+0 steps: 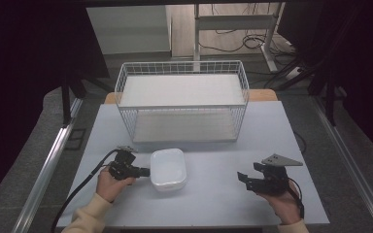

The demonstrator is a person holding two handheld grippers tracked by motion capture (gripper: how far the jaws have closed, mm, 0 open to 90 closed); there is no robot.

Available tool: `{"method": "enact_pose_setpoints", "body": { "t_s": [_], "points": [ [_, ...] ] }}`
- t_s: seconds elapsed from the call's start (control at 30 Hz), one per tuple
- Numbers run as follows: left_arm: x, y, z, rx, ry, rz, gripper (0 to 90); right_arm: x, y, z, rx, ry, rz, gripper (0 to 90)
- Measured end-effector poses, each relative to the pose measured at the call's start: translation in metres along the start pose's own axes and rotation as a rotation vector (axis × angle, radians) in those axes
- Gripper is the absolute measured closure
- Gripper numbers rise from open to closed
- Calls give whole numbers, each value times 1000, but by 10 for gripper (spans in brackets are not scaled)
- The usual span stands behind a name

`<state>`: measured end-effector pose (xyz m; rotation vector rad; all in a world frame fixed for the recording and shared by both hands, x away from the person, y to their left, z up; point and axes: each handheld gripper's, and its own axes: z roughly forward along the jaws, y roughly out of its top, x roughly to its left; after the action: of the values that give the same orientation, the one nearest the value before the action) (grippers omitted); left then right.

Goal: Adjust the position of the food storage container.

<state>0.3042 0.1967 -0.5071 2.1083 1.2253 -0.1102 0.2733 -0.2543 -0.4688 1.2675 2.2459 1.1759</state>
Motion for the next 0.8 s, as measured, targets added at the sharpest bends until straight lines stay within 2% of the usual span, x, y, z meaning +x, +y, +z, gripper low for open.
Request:
{"method": "enact_pose_setpoints", "body": {
  "t_s": [0.2,0.43,0.6,0.8],
  "points": [
    [-12,16,16,9,-15,21,900,0,0,0,1,2,-2,260],
    [-22,26,31,15,-33,31,900,0,0,1,1,5,-2,260],
    [-26,31,36,14,-32,37,900,0,0,1,2,6,-3,260],
    [-28,31,36,15,-46,50,900,0,0,0,-2,5,-2,260]
  ]
}}
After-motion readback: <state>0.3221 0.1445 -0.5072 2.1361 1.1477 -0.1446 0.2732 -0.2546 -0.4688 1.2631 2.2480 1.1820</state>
